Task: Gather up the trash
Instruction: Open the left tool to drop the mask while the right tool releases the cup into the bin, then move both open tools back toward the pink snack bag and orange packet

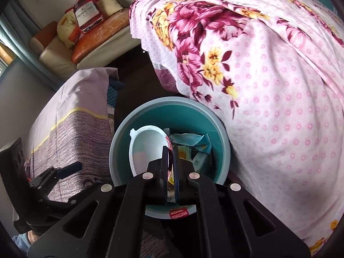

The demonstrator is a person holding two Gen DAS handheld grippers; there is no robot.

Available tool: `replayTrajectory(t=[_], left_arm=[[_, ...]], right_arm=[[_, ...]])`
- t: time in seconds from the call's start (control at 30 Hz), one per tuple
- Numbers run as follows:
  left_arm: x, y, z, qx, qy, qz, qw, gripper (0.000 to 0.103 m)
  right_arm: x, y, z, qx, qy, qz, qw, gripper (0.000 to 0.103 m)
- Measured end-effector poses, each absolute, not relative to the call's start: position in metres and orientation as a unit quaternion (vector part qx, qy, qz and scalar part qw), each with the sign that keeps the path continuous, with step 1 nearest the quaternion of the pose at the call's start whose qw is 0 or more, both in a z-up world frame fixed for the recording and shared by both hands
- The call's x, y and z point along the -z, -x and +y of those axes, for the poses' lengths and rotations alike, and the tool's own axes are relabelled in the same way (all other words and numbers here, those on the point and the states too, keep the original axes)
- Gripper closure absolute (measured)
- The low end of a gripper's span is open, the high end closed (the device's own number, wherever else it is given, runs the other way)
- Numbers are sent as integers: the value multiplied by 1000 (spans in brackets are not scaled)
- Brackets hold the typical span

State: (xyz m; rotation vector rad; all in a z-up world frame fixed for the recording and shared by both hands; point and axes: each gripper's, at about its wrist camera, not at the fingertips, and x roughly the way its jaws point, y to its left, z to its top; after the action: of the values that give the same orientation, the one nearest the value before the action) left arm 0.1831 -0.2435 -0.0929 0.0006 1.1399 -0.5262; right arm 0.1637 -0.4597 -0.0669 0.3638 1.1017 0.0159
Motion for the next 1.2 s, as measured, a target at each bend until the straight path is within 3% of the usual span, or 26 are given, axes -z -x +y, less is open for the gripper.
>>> replayTrajectory(t=[0.27,0.33,0.4,0.57,1.2], left_arm=[[88,-175,-230,244,10,535,809,11],[87,-173,-225,243,15,535,809,11],[85,-171,-220,242,19,535,809,11],[82,-167,-206,236,29,535,811,10],[60,-136,-113,200,76,514,831,8]], right_arm=[[68,-165,-439,-26,-165,535,828,95],[67,-165,-436,-28,-165,536,827,89],[65,-165,-431,-29,-167,535,828,55],[61,-161,-421,-26,-167,537,826,27],[32,-146,-361,-37,-126,550,825,20]])
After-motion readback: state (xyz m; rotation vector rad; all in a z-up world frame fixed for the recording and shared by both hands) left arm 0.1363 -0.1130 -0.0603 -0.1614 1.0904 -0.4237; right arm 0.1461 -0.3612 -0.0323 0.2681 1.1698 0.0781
